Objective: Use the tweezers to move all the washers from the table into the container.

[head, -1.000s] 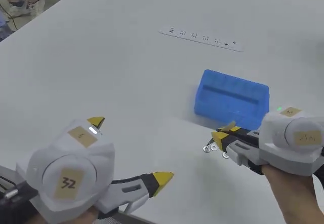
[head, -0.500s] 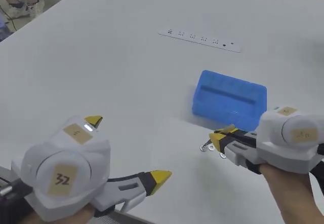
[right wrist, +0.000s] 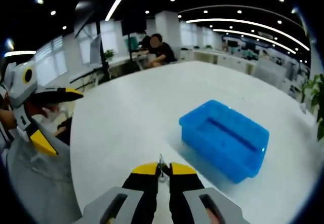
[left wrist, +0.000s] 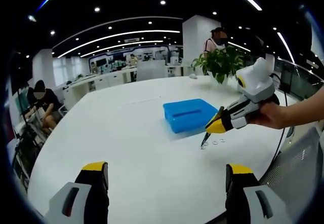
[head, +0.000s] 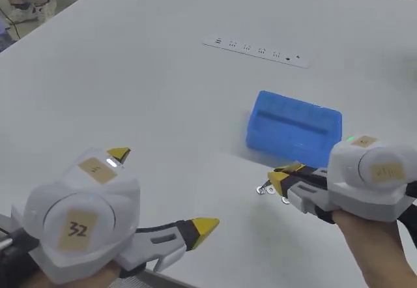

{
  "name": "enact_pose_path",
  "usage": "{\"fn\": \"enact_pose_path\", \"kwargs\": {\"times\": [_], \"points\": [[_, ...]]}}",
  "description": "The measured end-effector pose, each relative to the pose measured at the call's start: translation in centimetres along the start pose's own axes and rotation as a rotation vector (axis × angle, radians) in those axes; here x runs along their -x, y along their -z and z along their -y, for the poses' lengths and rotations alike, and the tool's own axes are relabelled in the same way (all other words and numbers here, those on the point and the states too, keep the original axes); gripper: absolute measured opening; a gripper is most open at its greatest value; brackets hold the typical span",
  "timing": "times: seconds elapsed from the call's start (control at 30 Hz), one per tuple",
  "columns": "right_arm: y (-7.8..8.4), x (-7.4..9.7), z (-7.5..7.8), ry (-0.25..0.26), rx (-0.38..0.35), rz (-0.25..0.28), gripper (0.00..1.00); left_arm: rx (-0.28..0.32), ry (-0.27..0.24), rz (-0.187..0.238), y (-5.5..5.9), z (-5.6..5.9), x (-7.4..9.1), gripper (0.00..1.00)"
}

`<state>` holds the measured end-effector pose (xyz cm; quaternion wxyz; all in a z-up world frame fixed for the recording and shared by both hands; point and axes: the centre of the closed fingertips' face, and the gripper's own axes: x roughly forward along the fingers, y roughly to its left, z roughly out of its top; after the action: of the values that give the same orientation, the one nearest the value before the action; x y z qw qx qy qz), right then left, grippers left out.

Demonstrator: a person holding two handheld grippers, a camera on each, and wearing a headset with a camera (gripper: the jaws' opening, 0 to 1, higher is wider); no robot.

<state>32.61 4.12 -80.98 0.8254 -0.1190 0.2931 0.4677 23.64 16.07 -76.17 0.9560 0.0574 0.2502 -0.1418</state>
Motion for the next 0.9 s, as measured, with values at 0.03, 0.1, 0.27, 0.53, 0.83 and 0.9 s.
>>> {"fn": "enact_pose_path", "kwargs": {"times": [0.03, 0.1, 0.27, 0.53, 0.83, 0.9], "points": [[0.03, -0.05, 0.0, -0.003, -0.001, -0.004, 0.03, 0.001, -0.001, 0.001, -0.01, -0.03, -0.01, 0.99], [0.06, -0.08, 0.0, -0.005, 0.001, -0.01, 0.03, 0.003, -0.001, 0.002, -0.01, -0.06, 0.0, 0.99], [0.14, -0.02, 0.08, -0.011, 0.004, -0.023, 0.03, 0.008, -0.004, 0.006, -0.08, -0.16, 0.03, 0.99], [-0.02, -0.44, 0.01, -0.026, 0.005, -0.047, 0.03, 0.012, -0.005, 0.004, -0.08, -0.19, 0.02, 0.99], [-0.06, -0.5, -0.08, 0.007, 0.045, -0.028, 0.02, 0.007, -0.001, 0.003, -0.08, -0.11, 0.02, 0.99], [-0.11, -0.47, 0.07, 0.008, 0.037, -0.029, 0.02, 0.007, 0.0, 0.003, -0.08, -0.09, 0.03, 0.99]]}}
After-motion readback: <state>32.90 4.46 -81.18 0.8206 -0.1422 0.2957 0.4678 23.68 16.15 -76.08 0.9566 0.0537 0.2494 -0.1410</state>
